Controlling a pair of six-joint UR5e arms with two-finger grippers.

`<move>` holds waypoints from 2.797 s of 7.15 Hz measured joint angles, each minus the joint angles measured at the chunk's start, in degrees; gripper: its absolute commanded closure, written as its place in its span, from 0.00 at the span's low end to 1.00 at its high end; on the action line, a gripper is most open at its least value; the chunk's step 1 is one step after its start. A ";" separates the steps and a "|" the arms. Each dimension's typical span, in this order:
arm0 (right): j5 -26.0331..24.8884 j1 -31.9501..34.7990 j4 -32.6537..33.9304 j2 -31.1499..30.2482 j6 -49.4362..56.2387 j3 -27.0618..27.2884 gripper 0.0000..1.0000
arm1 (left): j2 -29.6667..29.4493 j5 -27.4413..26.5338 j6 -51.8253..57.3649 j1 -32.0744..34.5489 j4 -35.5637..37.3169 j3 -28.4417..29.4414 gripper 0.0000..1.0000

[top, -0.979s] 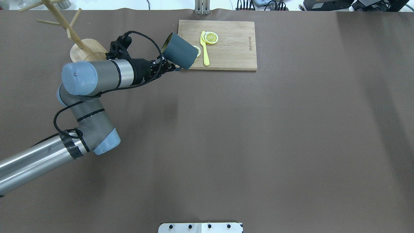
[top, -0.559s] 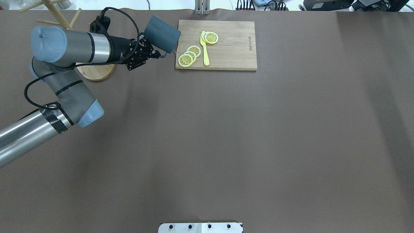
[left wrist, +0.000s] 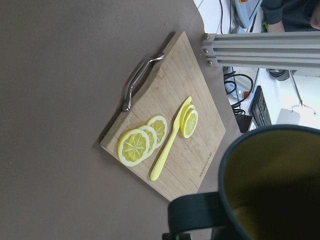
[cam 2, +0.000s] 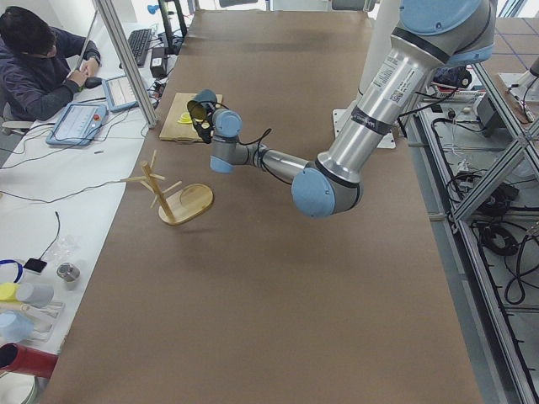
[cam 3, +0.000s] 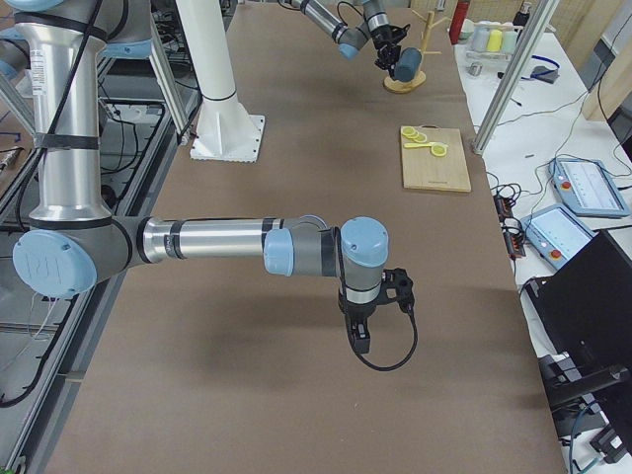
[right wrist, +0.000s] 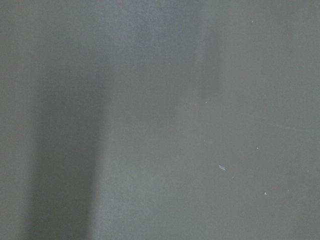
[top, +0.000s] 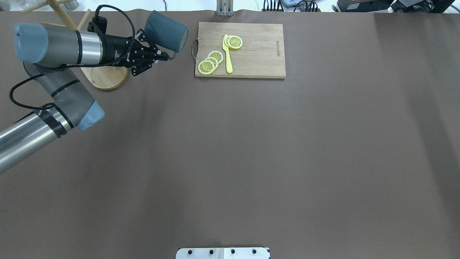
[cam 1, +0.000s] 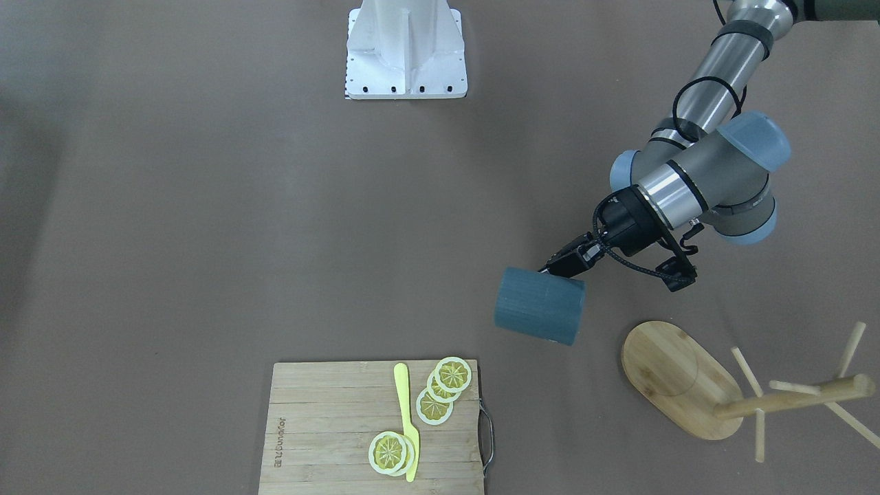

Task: Hang cup on storage rack
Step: 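Lift the blue mug with the left gripper toward the wooden rack, then hook the mug handle onto a rack peg with the left gripper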

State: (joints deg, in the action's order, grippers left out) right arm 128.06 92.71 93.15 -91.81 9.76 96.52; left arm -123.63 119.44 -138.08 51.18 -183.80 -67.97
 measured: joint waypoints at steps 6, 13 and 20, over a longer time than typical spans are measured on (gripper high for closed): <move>-0.08 0.10 -0.07 0.27 0.00 0.52 0.00 | 0.14 -18.74 -32.03 2.37 -18.42 8.85 1.00; -0.17 0.10 -0.07 0.57 -0.02 0.69 0.00 | 0.37 -20.87 -34.80 5.04 -25.26 17.85 1.00; -0.18 0.10 -0.07 0.46 -0.01 0.69 0.00 | 1.55 -20.83 -34.89 6.26 -27.27 22.44 1.00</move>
State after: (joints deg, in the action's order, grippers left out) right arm 127.88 92.81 93.08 -91.34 9.75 97.21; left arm -122.09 98.61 -172.97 57.44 -211.07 -45.54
